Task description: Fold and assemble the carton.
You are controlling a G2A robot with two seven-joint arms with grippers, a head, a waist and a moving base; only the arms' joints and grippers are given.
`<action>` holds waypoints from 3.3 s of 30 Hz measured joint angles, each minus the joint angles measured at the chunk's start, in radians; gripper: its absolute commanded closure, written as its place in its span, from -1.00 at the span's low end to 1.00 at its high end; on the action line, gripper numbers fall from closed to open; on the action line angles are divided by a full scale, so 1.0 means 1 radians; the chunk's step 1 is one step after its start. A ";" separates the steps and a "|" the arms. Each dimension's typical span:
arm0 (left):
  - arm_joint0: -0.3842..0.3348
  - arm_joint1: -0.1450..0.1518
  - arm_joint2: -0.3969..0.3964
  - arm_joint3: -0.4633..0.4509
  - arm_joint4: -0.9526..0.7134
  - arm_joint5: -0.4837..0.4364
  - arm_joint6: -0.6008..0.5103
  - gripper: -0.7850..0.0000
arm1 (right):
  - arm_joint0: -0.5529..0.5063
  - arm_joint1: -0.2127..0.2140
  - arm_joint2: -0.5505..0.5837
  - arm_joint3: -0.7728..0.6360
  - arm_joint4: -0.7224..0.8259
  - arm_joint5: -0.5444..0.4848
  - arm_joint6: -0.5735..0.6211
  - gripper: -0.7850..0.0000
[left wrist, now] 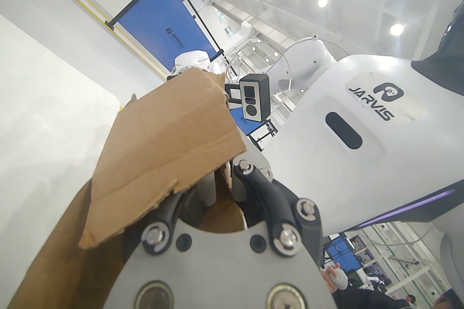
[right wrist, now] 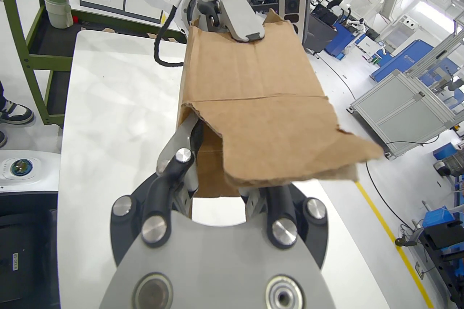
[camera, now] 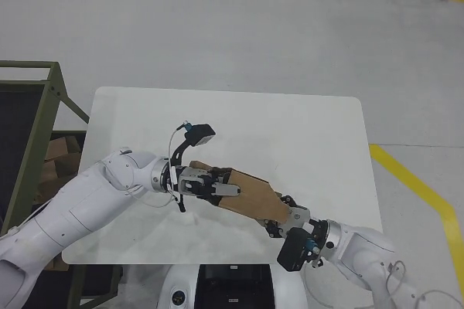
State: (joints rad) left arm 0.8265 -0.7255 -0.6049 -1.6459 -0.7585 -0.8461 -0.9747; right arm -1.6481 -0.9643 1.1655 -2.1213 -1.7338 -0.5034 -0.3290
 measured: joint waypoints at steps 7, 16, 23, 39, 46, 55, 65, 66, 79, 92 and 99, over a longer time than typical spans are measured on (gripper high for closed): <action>-0.015 0.006 0.034 -0.007 0.034 -0.035 0.035 1.00 | 0.030 -0.005 -0.020 0.022 0.007 -0.001 -0.015 0.49; -0.049 0.020 0.094 -0.007 0.057 -0.087 0.087 1.00 | 0.055 -0.012 -0.046 0.035 0.019 0.000 -0.014 0.47; -0.084 0.032 0.148 0.003 0.071 -0.133 0.132 1.00 | 0.071 -0.014 -0.050 0.041 0.028 -0.015 -0.009 0.41; -0.106 0.067 0.140 0.002 0.071 -0.166 0.167 1.00 | -0.131 0.017 0.145 -0.007 0.071 0.005 -0.126 0.13; -0.074 0.072 0.080 -0.009 0.123 -0.166 0.167 1.00 | -0.228 0.025 0.234 0.018 0.172 -0.018 -0.201 -0.15; 0.005 0.062 -0.039 -0.019 0.188 -0.166 0.167 1.00 | -0.245 0.030 0.284 0.043 0.322 -0.119 -0.191 -1.00; 0.007 0.062 -0.041 -0.019 0.188 -0.166 0.167 1.00 | -0.241 0.027 0.266 0.016 0.321 -0.110 -0.168 -1.00; 0.009 0.061 -0.041 -0.022 0.193 -0.161 0.170 1.00 | -0.243 0.026 0.259 0.006 0.331 -0.105 -0.161 -1.00; 0.041 0.035 -0.075 -0.013 0.321 -0.158 0.205 1.00 | -0.241 0.020 0.226 -0.039 0.566 -0.191 -0.055 -1.00; 0.098 0.019 -0.136 -0.006 0.482 -0.135 0.314 1.00 | -0.133 0.003 0.136 -0.038 0.686 -0.090 0.171 -1.00; 0.122 0.015 -0.162 -0.004 0.503 -0.145 0.323 1.00 | -0.092 -0.008 0.101 -0.033 0.717 0.006 0.245 -1.00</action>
State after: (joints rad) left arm 0.9487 -0.7104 -0.7665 -1.6503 -0.2559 -0.9915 -0.6520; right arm -1.7405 -0.9728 1.2663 -2.1538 -1.0169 -0.4970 -0.0843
